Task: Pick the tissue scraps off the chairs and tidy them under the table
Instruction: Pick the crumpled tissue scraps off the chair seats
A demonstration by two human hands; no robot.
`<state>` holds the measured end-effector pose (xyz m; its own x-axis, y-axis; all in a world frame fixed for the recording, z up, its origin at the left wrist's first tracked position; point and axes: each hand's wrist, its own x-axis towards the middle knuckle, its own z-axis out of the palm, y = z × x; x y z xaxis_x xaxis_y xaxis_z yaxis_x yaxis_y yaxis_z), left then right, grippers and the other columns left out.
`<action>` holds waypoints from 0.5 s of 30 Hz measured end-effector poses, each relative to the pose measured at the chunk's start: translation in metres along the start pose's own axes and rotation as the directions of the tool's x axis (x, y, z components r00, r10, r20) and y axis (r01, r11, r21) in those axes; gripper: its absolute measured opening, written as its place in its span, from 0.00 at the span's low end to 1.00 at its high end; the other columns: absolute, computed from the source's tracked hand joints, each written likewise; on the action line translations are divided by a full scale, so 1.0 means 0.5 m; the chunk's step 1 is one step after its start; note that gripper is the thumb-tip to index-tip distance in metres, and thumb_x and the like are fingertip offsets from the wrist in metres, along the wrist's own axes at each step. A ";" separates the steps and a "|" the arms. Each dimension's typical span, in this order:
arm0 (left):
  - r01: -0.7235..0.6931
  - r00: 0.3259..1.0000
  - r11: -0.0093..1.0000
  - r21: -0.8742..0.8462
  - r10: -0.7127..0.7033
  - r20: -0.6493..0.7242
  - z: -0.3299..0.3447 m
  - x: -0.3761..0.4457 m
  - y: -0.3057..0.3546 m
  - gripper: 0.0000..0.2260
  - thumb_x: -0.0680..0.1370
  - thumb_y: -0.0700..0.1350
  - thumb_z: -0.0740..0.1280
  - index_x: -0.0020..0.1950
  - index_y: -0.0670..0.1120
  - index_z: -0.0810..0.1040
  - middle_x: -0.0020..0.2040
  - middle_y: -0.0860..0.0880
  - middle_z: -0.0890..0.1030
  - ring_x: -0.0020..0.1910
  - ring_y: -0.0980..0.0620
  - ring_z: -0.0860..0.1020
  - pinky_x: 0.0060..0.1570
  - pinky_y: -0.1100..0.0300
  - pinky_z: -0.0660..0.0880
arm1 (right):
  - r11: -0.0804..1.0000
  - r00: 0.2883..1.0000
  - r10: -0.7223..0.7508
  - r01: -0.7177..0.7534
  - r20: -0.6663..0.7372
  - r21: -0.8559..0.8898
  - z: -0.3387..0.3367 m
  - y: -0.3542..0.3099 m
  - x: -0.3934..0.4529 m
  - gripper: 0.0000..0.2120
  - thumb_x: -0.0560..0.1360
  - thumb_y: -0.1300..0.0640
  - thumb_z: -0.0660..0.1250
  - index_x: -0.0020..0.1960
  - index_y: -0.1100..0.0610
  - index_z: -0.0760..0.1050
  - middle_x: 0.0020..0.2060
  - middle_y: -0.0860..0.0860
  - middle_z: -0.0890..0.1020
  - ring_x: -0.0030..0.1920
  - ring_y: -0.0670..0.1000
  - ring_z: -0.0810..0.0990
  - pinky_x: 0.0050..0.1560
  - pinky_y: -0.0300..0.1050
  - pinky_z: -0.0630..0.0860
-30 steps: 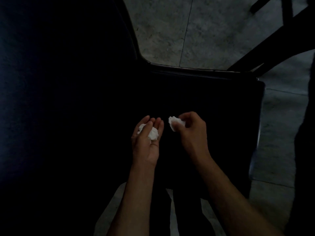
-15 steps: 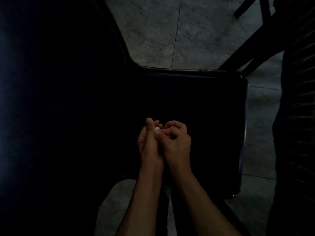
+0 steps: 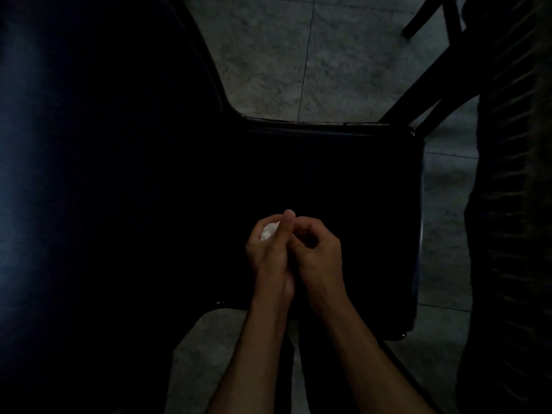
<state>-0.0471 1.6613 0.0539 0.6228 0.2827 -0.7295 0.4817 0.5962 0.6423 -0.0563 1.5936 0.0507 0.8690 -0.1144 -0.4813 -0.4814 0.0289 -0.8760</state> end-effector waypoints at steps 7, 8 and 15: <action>-0.032 0.999 0.999 0.030 0.033 -0.034 -0.010 0.001 0.005 0.04 0.74 0.39 0.73 0.43 0.42 0.80 0.38 0.44 0.84 0.39 0.48 0.84 0.36 0.59 0.80 | 0.995 0.994 0.095 -0.095 0.063 0.007 -0.012 -0.002 -0.008 0.04 0.72 0.61 0.73 0.40 0.53 0.84 0.64 0.41 0.72 0.60 0.35 0.75 0.56 0.37 0.77; -0.063 0.997 0.995 0.075 0.066 -0.035 -0.013 0.003 0.009 0.04 0.75 0.39 0.73 0.41 0.43 0.80 0.36 0.46 0.84 0.37 0.49 0.83 0.34 0.60 0.79 | 0.991 0.987 0.120 -0.126 0.106 0.050 -0.018 -0.005 -0.013 0.05 0.72 0.63 0.72 0.43 0.55 0.85 0.65 0.43 0.74 0.62 0.38 0.76 0.60 0.42 0.77; -0.233 0.968 0.900 0.369 0.252 -0.002 0.027 -0.017 0.079 0.09 0.75 0.36 0.70 0.46 0.51 0.83 0.37 0.49 0.83 0.34 0.53 0.83 0.34 0.61 0.79 | 0.998 0.996 0.069 -0.069 -0.063 0.007 -0.056 -0.078 -0.053 0.11 0.76 0.63 0.67 0.54 0.51 0.81 0.55 0.46 0.83 0.55 0.43 0.81 0.56 0.41 0.78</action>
<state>-0.0248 1.6723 0.0885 0.7228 0.4250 -0.5449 0.5154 0.1936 0.8348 -0.0637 1.5675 0.0984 0.8247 -0.1748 -0.5379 -0.5393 0.0437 -0.8410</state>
